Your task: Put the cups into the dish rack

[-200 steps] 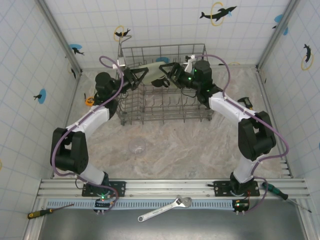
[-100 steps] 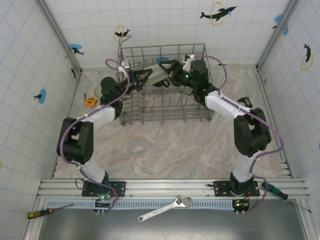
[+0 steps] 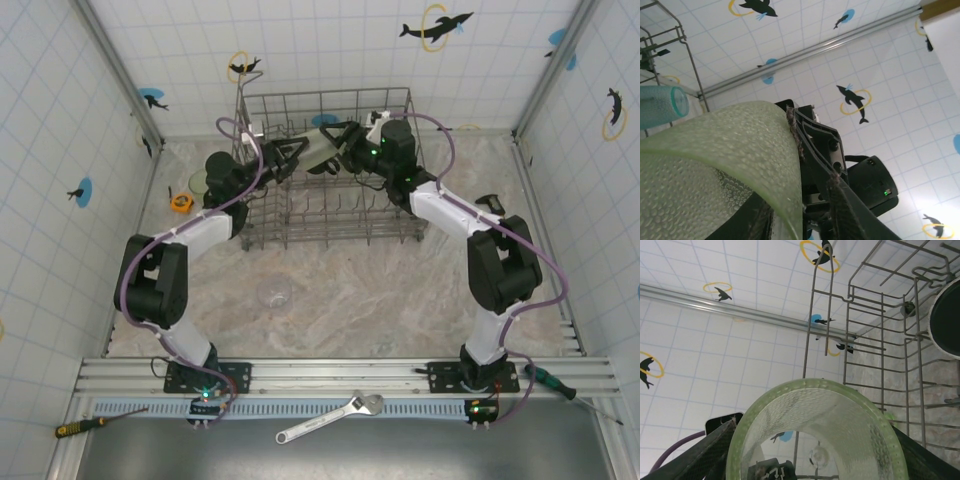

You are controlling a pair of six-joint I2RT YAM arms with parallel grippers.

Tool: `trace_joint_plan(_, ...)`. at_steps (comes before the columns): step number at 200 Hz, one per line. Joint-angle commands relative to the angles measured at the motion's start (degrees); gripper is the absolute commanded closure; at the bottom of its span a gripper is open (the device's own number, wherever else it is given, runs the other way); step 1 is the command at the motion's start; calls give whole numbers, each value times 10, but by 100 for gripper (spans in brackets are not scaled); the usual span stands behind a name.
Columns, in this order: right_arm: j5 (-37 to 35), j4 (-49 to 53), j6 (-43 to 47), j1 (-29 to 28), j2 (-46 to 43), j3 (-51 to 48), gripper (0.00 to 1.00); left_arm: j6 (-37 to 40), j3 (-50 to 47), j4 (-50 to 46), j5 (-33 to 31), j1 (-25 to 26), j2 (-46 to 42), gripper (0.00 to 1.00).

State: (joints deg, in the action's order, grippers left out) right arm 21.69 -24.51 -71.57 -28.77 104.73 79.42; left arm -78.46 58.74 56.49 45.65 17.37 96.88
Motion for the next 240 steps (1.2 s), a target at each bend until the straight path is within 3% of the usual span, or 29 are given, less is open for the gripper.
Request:
trace_joint_plan(1,-16,9,21,8,-25,-6,68,93,29,-106,-8,4,-36,53)
trace_joint_plan(26,-22,26,37,12,-32,-2,69,148,49,-175,-12,4,-59,44)
trace_joint_plan(61,-47,70,85,12,-44,9,69,228,74,-290,-51,4,-99,10)
trace_joint_plan(76,-67,97,111,10,-50,19,69,259,81,-328,-67,2,-120,3)
trace_joint_plan(127,-144,181,214,-9,-59,58,68,397,139,-526,-170,-20,-188,3)
trace_joint_plan(177,-217,260,310,-37,-35,125,67,497,149,-669,-282,-90,-216,2)
trace_joint_plan(240,-306,316,395,-75,21,192,67,557,57,-718,-438,-132,-243,3)
